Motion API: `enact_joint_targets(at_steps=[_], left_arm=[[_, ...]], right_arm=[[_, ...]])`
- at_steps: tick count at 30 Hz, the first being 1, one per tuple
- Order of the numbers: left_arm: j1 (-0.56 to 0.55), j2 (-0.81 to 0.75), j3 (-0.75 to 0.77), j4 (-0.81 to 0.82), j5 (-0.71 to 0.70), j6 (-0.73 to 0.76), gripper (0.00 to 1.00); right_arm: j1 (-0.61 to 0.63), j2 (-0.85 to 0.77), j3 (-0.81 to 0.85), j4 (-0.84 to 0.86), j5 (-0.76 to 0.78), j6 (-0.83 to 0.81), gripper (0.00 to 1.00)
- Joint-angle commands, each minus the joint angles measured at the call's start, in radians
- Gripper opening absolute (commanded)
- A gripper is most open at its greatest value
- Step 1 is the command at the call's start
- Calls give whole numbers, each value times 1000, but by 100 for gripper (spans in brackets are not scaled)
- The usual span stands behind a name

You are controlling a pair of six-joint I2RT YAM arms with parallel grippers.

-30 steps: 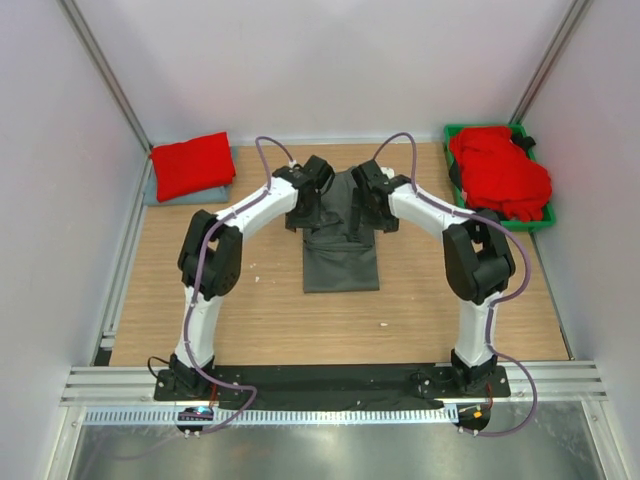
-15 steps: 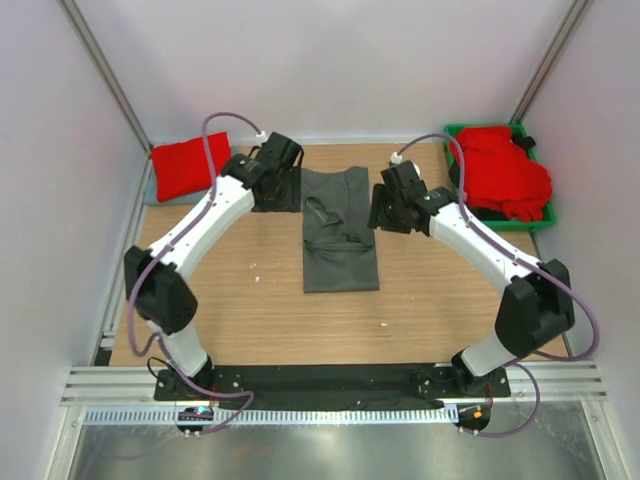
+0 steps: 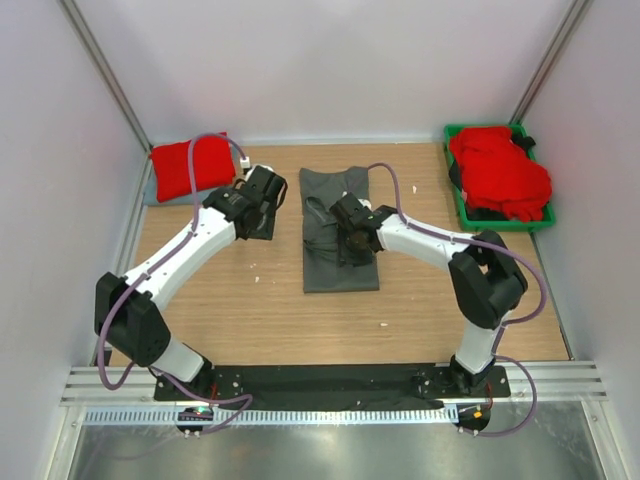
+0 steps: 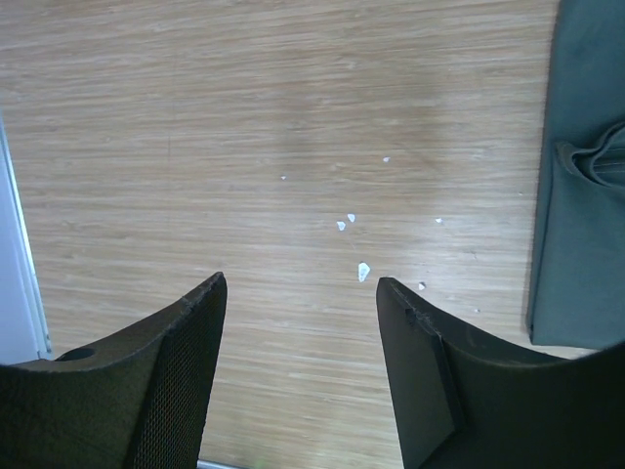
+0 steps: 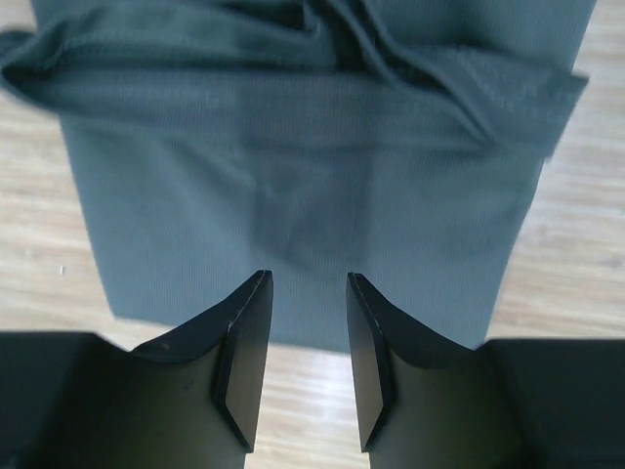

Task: Fold and stack the t-shirts
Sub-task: Fold the tshirt

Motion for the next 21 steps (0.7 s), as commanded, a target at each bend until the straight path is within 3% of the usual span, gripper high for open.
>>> enact_joint_targets(at_steps=[1, 14, 21], left_arm=[[-1, -47, -11, 48, -64, 35, 64], [-1, -86, -39, 54, -72, 30, 64], [-1, -78, -40, 52, -73, 29, 64]], right_arm=[[-2, 62, 105, -23, 69, 12, 42], [-5, 300, 413, -184, 202, -42, 41], [-51, 412, 734, -307, 292, -101, 41]])
